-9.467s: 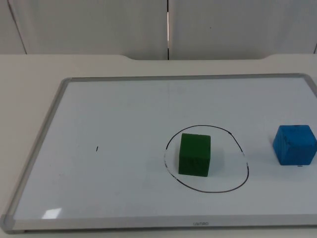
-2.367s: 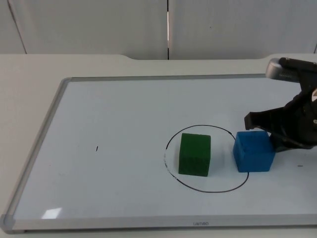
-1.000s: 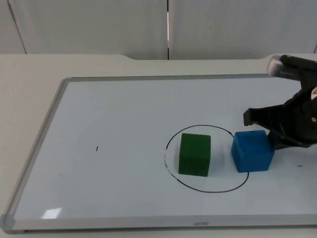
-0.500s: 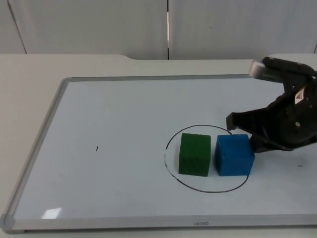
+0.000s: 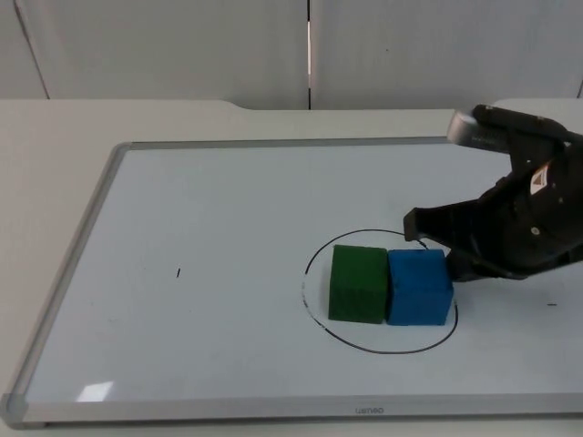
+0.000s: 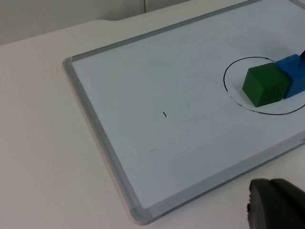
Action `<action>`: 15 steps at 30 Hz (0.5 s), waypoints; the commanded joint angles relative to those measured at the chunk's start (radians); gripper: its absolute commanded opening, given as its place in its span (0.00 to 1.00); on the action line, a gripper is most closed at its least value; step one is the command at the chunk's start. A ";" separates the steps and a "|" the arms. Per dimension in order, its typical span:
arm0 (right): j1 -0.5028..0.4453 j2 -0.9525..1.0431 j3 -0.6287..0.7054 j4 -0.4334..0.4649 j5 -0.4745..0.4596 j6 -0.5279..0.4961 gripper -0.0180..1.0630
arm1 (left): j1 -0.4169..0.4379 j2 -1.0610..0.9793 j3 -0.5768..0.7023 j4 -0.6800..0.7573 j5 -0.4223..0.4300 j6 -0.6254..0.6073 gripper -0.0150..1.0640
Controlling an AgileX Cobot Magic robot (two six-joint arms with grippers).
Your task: Push the two cubes into the marked area.
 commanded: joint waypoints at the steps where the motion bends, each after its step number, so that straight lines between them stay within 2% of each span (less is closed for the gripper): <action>1: 0.008 0.001 -0.003 -0.005 -0.024 0.003 0.02 | 0.002 -0.005 0.006 0.004 0.004 -0.007 0.01; 6: 0.003 0.001 -0.003 -0.014 -0.015 -0.005 0.02 | 0.002 -0.005 0.006 0.004 0.004 -0.007 0.01; 10: 0.003 -0.011 -0.003 -0.083 -0.008 -0.018 0.02 | 0.002 -0.005 0.006 0.004 0.004 -0.007 0.01; 15: -0.001 -0.073 -0.003 -0.219 0.025 -0.018 0.02 | 0.002 -0.005 0.006 0.004 0.004 -0.007 0.01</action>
